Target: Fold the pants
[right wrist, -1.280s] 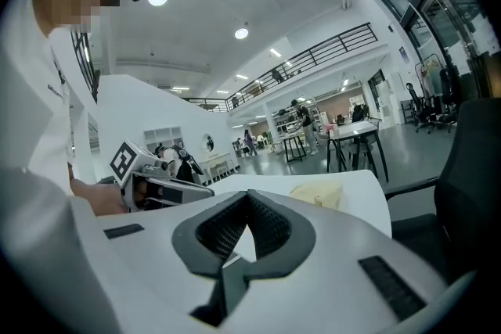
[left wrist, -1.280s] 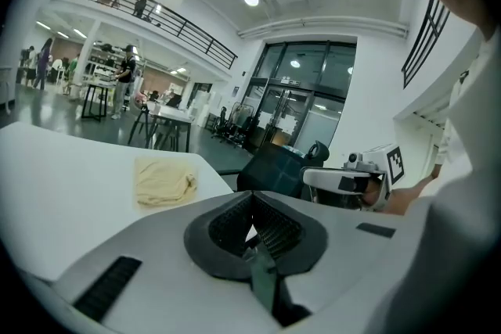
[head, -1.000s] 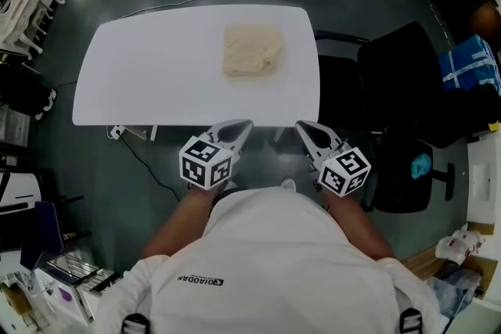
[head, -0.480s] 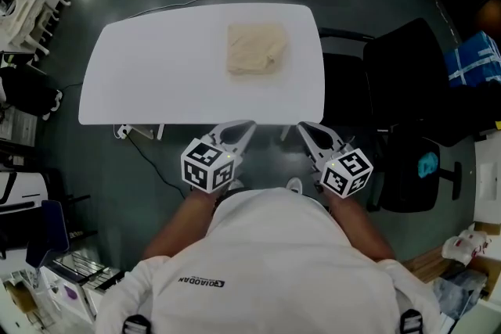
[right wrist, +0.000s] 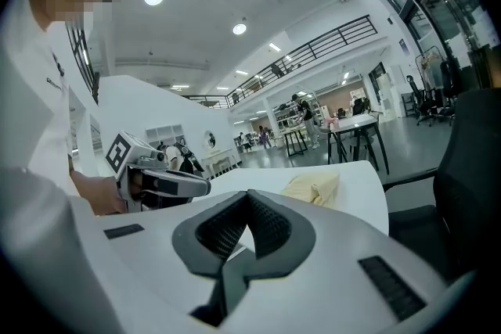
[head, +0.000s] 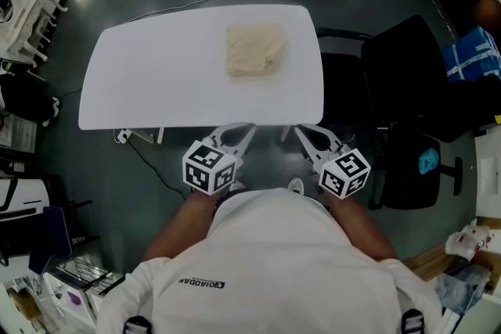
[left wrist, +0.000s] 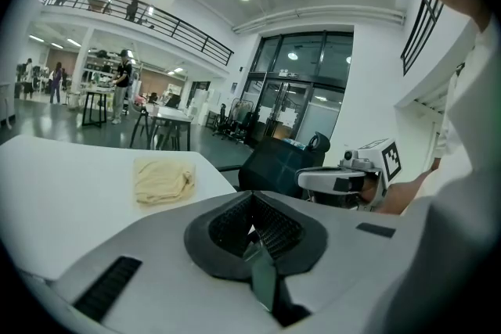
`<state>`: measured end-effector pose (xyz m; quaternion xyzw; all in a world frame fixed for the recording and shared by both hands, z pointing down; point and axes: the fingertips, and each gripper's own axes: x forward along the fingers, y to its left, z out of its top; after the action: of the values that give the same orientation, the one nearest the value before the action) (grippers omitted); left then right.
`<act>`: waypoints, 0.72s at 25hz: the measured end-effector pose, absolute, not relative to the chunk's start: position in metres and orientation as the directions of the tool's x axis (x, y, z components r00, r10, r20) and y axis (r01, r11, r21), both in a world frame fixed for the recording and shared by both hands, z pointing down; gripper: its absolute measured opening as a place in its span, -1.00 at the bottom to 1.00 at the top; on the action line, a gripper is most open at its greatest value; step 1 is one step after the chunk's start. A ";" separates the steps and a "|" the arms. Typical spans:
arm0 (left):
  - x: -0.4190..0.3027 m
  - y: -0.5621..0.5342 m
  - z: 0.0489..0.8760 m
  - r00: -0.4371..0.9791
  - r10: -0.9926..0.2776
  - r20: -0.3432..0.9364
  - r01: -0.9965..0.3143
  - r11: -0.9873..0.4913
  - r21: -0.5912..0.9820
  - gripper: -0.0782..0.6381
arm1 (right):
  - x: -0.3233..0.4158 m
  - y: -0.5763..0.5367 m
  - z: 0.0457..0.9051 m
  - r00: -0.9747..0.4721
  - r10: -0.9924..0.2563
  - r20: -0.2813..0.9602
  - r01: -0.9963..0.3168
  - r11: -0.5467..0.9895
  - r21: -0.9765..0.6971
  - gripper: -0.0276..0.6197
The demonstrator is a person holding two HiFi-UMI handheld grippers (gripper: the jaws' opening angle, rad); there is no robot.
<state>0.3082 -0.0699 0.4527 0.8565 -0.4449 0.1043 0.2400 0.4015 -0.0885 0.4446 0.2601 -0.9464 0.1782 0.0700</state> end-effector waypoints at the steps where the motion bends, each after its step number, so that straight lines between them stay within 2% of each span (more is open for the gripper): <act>1: 0.308 -0.071 0.453 0.581 -0.713 0.392 -0.813 -0.489 0.317 -0.70 | 0.401 -0.088 0.444 -0.855 -0.467 0.225 -0.517 0.802 -0.299 -0.86; 18: 0.299 -0.080 0.452 0.580 -0.714 0.391 -0.814 -0.491 0.311 -0.70 | 0.398 -0.097 0.447 -0.842 -0.485 0.236 -0.538 0.784 -0.308 -0.86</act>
<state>0.2992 -0.0799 0.4524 0.8569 -0.4459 0.1055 0.2361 0.3981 -0.0967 0.4468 0.2717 -0.9418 0.1845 0.0721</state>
